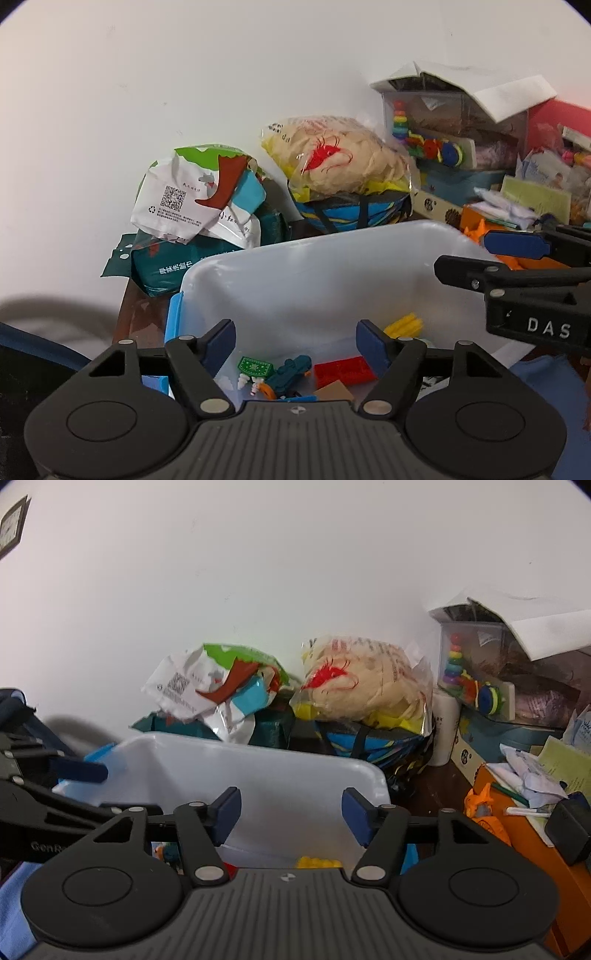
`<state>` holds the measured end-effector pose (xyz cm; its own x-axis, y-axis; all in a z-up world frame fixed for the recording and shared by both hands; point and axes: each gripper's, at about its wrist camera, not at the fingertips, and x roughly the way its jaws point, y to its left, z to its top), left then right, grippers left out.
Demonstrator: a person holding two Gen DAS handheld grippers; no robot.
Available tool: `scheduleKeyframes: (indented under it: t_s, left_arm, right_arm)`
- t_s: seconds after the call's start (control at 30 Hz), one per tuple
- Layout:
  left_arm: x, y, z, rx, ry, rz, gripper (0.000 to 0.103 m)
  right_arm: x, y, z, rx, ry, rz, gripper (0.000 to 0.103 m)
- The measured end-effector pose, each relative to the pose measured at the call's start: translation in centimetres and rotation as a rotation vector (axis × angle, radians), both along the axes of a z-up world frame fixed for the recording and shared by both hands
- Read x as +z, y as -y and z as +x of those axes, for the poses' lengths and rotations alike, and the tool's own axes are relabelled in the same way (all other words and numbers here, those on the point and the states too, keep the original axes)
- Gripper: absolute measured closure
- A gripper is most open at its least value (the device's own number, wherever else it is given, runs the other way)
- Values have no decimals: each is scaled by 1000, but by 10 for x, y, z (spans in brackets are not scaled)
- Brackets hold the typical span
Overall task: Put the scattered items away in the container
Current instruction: 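Carry the blue brick and mint rocket over the bin and release both, then move both open tools back down to the last two toys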
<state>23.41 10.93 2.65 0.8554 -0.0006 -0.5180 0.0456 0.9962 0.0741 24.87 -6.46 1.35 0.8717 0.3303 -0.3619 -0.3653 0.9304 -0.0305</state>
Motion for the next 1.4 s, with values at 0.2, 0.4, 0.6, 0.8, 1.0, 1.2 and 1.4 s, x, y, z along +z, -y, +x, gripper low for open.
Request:
scheduleKeyframes:
  t_s: [0.2, 0.4, 0.6, 0.8, 1.0, 1.2, 1.4]
  left_arm:
    - [17, 4, -35, -15, 52, -7, 28]
    - [19, 16, -90, -52, 67, 38, 28]
    - [-11, 20, -126, -26, -27, -38, 28]
    - [-59, 34, -142, -30, -185, -25, 28]
    - [-84, 44, -139, -46, -250, -4, 29]
    - [-92, 62, -130, -111, -218, 50, 38]
    - [-99, 62, -124, -76, -208, 57, 41]
  right_arm:
    - [18, 14, -29, 5, 40, 49, 33]
    - [16, 29, -75, 28, 36, 63, 29]
    - [-9, 43, -104, 30, -53, 44, 29]
    - [-39, 52, -123, 51, -150, 8, 29]
    - [-62, 50, -137, 107, -213, -37, 31]
    - [-76, 44, -142, 145, -255, -103, 39]
    - [-79, 46, -146, 133, -265, -105, 39]
